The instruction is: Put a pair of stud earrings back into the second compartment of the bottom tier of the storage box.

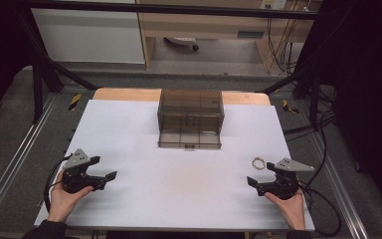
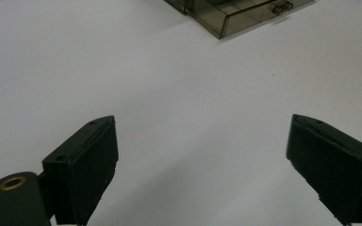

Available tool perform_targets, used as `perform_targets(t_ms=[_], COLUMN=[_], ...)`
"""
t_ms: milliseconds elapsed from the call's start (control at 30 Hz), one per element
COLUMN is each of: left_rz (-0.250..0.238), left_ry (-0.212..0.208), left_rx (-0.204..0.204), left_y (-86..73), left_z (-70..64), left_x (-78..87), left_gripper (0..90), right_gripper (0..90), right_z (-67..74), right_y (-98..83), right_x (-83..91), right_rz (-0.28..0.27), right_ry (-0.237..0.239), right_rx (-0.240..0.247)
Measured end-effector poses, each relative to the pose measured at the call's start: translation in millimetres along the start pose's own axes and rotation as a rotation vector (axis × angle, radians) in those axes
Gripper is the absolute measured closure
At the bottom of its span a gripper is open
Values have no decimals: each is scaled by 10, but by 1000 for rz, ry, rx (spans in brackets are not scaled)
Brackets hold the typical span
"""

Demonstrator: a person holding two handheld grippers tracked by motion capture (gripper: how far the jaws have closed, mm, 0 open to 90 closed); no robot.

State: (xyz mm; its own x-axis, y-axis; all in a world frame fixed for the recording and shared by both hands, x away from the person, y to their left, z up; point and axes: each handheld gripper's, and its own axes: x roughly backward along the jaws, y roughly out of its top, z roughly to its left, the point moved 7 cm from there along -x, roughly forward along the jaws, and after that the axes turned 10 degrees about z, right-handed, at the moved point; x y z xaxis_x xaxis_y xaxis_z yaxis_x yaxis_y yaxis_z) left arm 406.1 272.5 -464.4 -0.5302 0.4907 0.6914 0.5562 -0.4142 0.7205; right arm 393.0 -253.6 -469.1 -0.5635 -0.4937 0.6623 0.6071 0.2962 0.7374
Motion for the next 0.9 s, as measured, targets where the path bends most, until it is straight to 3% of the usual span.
perform_targets(t_ms=[200, 433, 667, 900], left_rz=[6, 11, 19, 28], left_ry=[-12, -13, -15, -25], left_rx=[-7, 15, 19, 20], left_y=[-49, -125, -148, -170], left_z=[-16, 8, 3, -1], left_x=[-12, -6, -19, -50], left_gripper=[90, 81, 81, 76], right_gripper=[6, 13, 64, 143], right_z=[9, -4, -119, -262], right_y=[-2, 42, 164, 246], right_x=[-9, -7, -117, -252], right_rz=[0, 24, 54, 88], right_ry=[10, -24, -81, -105], right_rx=[-7, -1, -25, -53])
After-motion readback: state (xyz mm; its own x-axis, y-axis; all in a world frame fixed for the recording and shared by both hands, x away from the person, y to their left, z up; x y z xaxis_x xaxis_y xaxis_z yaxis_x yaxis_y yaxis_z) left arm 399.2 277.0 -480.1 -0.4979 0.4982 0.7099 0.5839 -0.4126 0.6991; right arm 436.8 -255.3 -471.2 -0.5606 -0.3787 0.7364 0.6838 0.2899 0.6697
